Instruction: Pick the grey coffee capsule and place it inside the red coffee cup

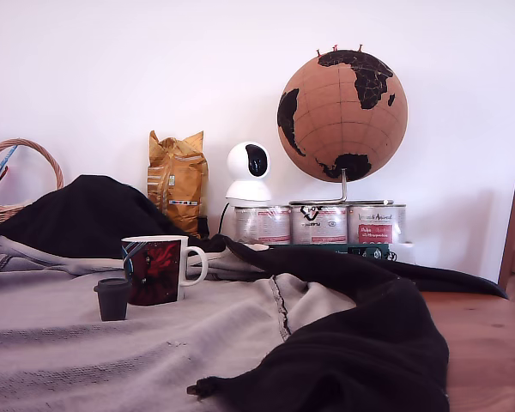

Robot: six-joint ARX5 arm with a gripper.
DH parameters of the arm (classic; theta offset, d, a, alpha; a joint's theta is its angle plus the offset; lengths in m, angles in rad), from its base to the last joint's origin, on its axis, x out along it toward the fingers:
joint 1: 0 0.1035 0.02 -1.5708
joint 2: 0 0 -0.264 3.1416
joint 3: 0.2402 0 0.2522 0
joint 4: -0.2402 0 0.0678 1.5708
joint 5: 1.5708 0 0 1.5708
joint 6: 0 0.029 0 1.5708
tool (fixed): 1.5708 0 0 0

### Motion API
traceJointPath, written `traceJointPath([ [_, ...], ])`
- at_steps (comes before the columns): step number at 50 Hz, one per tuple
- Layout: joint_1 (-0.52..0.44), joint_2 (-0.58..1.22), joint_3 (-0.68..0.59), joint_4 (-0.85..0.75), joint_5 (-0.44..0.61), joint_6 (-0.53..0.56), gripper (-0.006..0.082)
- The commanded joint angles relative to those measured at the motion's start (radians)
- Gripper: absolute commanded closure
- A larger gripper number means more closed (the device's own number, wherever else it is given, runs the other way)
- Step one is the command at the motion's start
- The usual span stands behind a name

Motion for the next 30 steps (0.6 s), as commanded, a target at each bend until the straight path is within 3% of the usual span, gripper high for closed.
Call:
traceJointPath([
  [1,0.038,-0.014,-0.044,-0.062,0.103,0.021,0.0788],
  [13,0.037,-0.014,-0.044,-0.053,0.125,-0.018,0.0788],
  [23,0.027,-0.014,-0.044,0.130,0.262,-0.158,0.0775],
  [30,-0.002,-0.006,-0.044,0.197,0.272,-0.187,0.0775],
])
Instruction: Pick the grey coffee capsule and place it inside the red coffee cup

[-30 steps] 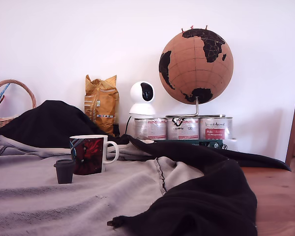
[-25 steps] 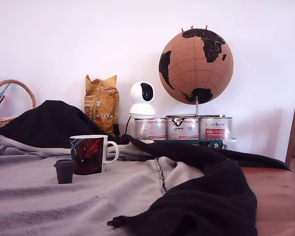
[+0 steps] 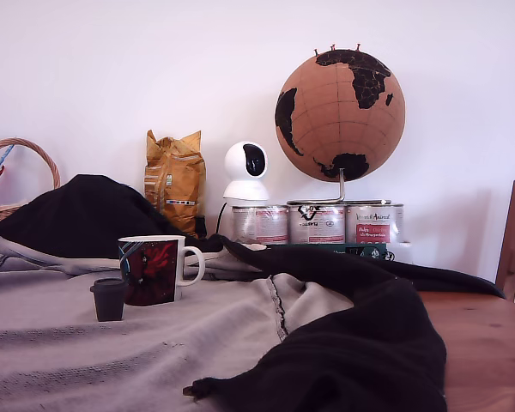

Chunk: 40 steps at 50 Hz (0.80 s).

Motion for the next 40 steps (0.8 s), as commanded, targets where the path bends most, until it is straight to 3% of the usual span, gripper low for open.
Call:
traceJointPath([
  [1,-0.018,0.004,-0.031,0.021,0.009,-0.014,0.0775],
  [17,-0.159,0.229,-0.031,0.165,0.042,-0.002,0.0753],
  [21,-0.193,0.327,-0.031,0.212,0.041,-0.001,0.0667],
  [23,-0.208,0.378,-0.031,0.239,0.035,-0.001,0.0583],
  [30,-0.243,0.575,-0.031,0.360,-0.016,0.015,0.0183],
  [33,-0.249,0.661,-0.031,0.411,-0.021,0.033,0.0138],
  [40,-0.259,0.861,-0.028,0.557,-0.023,0.068,0.0138],
])
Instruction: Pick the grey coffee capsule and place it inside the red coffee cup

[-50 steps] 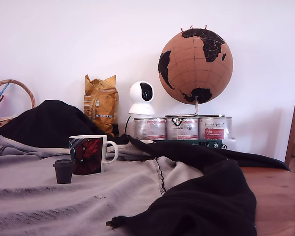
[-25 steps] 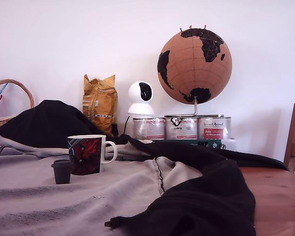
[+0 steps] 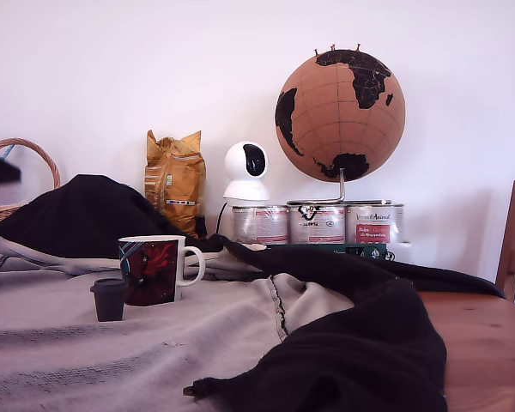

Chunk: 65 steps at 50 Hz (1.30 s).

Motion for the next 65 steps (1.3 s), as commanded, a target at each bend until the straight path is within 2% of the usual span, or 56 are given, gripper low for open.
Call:
traceJointPath([
  [1,-0.008,0.085,-0.026,0.073,0.000,0.018,0.0138],
  [9,-0.009,0.314,0.029,0.180,0.010,0.023,0.0138],
  [27,-0.010,0.771,0.248,0.229,0.086,0.080,0.0138],
  [36,-0.014,0.912,0.330,0.230,0.096,0.103,0.0138],
  [46,-0.020,0.991,0.406,0.222,0.098,0.105,0.0150],
  [51,-0.021,1.016,0.432,0.212,0.098,0.105,0.0201],
  [60,-0.023,1.035,0.454,0.185,0.098,0.105,0.0455],
  [65,-0.023,1.036,0.459,0.172,0.095,0.105,0.0546],
])
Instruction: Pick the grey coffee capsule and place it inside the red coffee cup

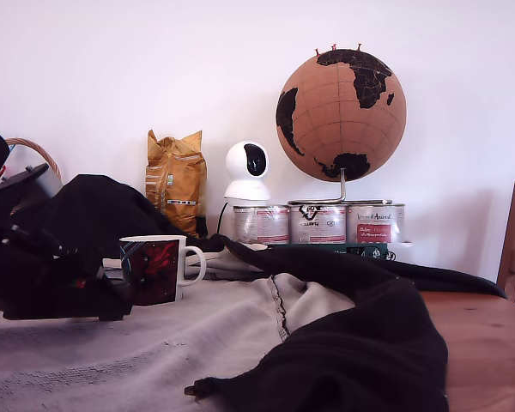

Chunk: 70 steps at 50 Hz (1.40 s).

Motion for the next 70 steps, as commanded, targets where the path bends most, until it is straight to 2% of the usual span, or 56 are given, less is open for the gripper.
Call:
traceJointPath([
  [1,-0.005,0.013,0.011,0.005,-0.005,0.007,0.0557],
  [11,-0.005,0.013,0.019,0.033,-0.006,0.004,0.0606],
  [18,-0.005,0.013,0.023,0.075,0.000,-0.009,0.0608],
  [28,-0.018,0.013,0.023,0.206,0.137,-0.132,0.0607],
  [35,-0.044,0.013,0.040,0.315,0.154,-0.177,0.0607],
  [40,-0.055,0.013,0.080,0.320,0.152,-0.189,0.0607],
  [52,-0.048,0.013,0.228,0.195,0.081,-0.173,0.0607],
  [59,-0.041,0.013,0.335,-0.024,0.037,-0.121,0.0607],
  [64,-0.041,0.013,0.397,-0.177,-0.054,-0.085,0.0607],
  [70,-0.041,0.013,0.440,-0.281,-0.136,-0.055,0.0607],
])
